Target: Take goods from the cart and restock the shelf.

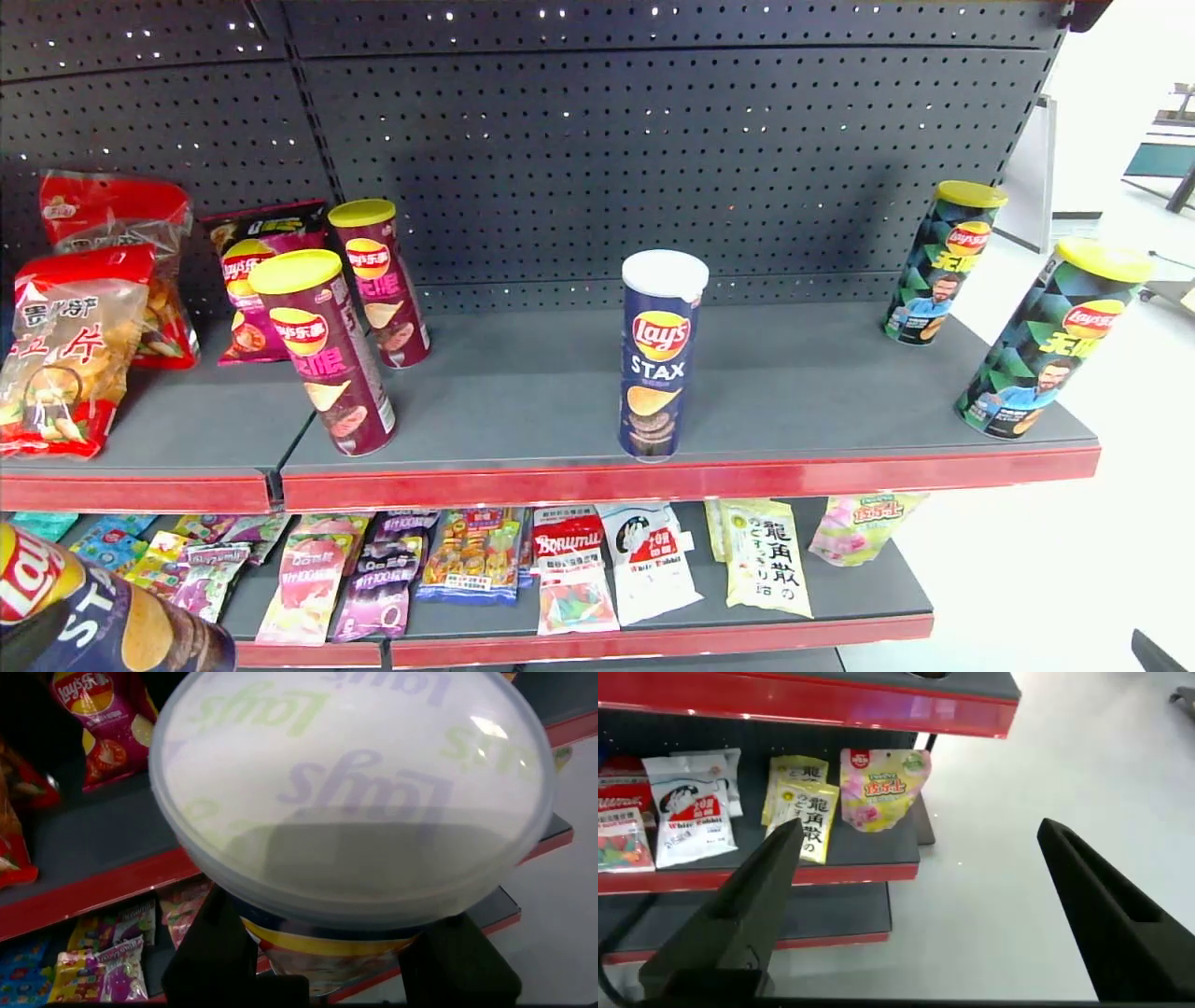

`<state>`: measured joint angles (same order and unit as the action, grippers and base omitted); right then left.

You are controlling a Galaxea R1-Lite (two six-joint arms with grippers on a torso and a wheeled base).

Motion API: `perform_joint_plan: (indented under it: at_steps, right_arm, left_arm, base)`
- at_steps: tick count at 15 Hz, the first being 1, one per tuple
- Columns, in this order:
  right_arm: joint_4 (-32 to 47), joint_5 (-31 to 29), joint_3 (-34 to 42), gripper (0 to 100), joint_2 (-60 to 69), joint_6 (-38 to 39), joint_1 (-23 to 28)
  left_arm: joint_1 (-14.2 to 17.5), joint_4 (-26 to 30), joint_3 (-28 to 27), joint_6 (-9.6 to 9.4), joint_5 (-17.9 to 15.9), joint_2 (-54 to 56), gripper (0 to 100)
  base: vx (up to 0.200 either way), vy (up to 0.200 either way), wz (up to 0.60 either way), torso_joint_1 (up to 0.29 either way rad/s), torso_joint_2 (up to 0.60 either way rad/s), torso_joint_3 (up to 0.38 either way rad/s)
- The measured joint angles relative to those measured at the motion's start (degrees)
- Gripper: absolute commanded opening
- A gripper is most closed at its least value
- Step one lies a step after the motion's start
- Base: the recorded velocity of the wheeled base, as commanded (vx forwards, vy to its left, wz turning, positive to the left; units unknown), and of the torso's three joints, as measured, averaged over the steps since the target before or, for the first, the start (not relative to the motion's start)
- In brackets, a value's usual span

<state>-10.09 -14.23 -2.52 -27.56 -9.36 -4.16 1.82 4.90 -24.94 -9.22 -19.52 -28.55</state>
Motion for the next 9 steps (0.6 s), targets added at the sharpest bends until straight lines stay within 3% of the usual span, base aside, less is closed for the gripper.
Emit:
perform_joint_plan:
  at_steps: [3,6,9]
  right_arm:
    - [8.1,0.0,-0.4,100,8.7,-1.9,0.2]
    - [8.6,0.1,-0.6,100,12.4,-2.1,0.1]
    - [8.6,0.4,-0.3,100,13.4,-2.1,0.0]
  left_arm:
    - [0.0,0.0,-0.2,-0.02,-0.9,-1.8,0]
    - [0.0,0.0,-0.5,-0.11,-1.0,-3.1,0]
    - [0.0,-0.1,-1.1,-0.09,-0.8,-4.5,0]
  base:
    - [0.000,0.000,-0.60,0.001,0.00,0.004]
    - [0.000,0.000,-0.60,0.004,0.00,0.001]
    - [0.000,0.000,0.00,0.000,0.00,0.000]
